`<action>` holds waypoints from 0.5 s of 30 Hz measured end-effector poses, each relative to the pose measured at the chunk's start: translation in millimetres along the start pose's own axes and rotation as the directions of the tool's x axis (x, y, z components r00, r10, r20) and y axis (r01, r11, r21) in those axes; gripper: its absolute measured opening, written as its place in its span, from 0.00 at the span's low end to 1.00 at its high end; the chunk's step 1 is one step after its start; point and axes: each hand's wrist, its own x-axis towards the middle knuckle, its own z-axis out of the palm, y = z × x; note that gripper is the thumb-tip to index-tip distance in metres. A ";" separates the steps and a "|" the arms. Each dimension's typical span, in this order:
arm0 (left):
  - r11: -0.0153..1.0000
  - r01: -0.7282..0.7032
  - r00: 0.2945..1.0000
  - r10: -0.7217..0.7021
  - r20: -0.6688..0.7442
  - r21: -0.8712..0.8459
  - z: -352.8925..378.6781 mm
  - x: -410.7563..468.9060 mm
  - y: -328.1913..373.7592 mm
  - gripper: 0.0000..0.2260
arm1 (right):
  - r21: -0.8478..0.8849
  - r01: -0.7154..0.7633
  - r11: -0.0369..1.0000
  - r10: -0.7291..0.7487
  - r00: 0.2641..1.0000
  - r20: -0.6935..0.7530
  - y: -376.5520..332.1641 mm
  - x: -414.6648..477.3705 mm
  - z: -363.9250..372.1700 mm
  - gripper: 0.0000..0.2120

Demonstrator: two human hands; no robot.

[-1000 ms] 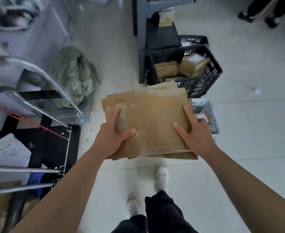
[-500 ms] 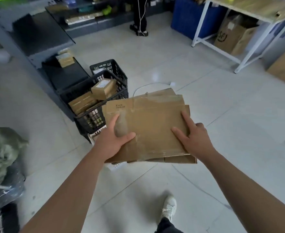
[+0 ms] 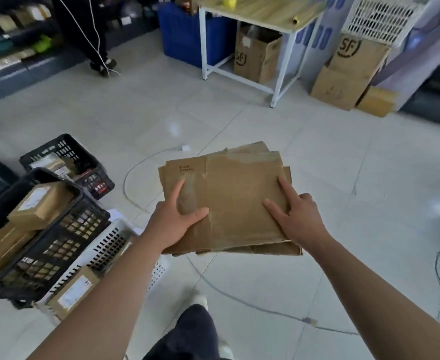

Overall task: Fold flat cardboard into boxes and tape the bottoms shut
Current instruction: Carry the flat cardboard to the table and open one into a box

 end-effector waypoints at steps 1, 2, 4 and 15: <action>1.000 -0.009 1.000 0.009 0.018 0.020 4.7 18.2 10.5 0.47 | 0.005 -0.018 1.000 0.018 1.000 -0.010 6.2 14.1 -5.5 0.32; 0.999 -0.020 0.999 0.019 0.034 0.037 9.5 38.4 21.3 0.47 | 0.009 -0.035 0.999 0.035 0.999 -0.024 11.9 30.0 -11.3 0.32; 0.998 -0.038 0.998 0.035 0.054 0.043 16.4 81.3 43.3 0.47 | 0.015 -0.063 0.998 0.064 0.997 -0.051 21.2 65.7 -22.3 0.32; 0.988 -0.145 0.979 0.135 0.152 0.056 16.4 314.2 180.9 0.45 | 0.091 -0.161 0.983 0.176 0.968 -0.182 23.8 275.8 -91.5 0.32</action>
